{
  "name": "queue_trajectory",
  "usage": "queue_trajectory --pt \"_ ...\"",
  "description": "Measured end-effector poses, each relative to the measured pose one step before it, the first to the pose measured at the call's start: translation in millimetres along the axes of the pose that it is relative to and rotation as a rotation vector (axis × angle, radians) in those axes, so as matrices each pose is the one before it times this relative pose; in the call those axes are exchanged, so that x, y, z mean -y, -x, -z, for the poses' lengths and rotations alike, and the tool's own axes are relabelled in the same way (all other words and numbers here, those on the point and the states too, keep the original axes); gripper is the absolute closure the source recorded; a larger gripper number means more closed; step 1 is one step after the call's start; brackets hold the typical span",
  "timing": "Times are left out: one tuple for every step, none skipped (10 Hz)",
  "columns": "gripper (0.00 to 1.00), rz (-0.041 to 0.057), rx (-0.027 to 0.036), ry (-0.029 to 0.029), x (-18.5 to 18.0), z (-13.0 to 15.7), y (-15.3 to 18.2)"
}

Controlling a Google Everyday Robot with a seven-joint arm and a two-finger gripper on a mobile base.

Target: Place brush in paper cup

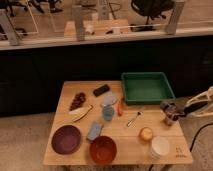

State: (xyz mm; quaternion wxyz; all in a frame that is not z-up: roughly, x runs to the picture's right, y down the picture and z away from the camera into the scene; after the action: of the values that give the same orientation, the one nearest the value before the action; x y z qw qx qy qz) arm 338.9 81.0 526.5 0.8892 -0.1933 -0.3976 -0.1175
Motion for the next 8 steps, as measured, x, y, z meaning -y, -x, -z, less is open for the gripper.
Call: queue_trajectory --pt "0.98 -0.00021 0.00002 -0.00017 -0.05 -0.01 -0.11" --pt "0.98 0.00001 0.00009 0.00004 -0.01 -0.04 -0.02" --pt "0.98 0.00001 0.00002 0.00002 0.01 0.02 0.02" --pt "0.98 0.00729 0.00056 0.00185 -0.02 -0.75 -1.23" --pt "0.98 0.02723 0.00688 0.01067 3.09 -5.74 -2.14" --pt "0.98 0.04177 0.01087 0.01451 5.65 -10.60 -1.99" --pt "0.98 0.02637 0.00560 0.00724 0.17 -7.63 0.51" --pt "0.98 0.02569 0.00807 0.00872 -2.16 -9.52 2.72"
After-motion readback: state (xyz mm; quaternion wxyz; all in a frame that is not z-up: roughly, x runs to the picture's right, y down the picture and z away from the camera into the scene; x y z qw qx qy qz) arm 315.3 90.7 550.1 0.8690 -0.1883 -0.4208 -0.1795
